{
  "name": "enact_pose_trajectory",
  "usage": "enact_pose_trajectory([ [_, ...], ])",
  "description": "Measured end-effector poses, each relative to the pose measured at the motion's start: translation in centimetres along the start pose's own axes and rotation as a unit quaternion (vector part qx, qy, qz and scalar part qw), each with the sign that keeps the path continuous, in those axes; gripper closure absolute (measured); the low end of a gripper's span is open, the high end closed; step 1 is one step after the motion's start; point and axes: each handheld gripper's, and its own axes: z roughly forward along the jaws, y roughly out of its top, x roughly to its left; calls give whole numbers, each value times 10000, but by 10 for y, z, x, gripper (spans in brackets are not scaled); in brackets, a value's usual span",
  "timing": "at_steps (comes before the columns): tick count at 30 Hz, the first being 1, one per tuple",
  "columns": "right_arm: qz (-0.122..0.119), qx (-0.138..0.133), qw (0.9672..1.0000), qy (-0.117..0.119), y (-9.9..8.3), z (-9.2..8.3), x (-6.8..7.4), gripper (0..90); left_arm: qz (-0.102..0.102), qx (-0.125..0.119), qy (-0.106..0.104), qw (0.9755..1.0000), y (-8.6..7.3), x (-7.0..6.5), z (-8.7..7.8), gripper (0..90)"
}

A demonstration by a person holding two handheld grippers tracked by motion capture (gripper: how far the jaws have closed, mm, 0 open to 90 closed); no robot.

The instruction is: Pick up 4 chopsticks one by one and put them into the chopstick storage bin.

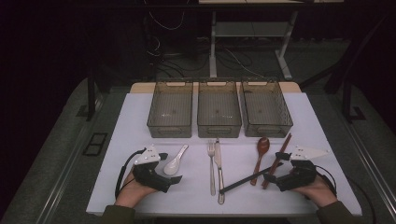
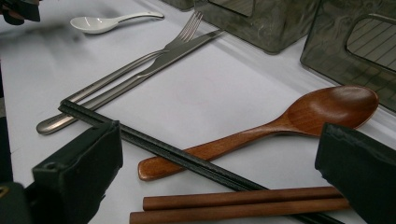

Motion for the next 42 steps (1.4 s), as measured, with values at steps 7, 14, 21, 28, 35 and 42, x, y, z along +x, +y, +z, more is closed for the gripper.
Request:
enact_pose_trajectory([
  [7, 51, 85, 9999, -27, 2, -1, -3, 8, -7, 25, -22, 10000, 0, 0, 0, 0],
  [14, 79, 259, 9994, -197, 8, -3, -8, 76, -23, -22, -34, 10000, 0, -1, -1, 0],
  [21, 143, 383, 9988, -256, 11, -11, -13, 257, -46, -20, -41, 10000, 0, -1, -2, 0],
  [28, 102, 738, 9971, -158, 6, -16, -15, 532, -47, -20, -50, 10000, 0, 0, -2, 0],
  [35, 79, 1147, 9934, -6, -6, -20, -15, 776, -42, 5, -47, 10000, 0, -1, -2, 0],
  [42, 1, 1417, 9895, 275, -11, -15, -13, 896, -48, -10, -51, 10000, 0, 0, -3, 0],
])
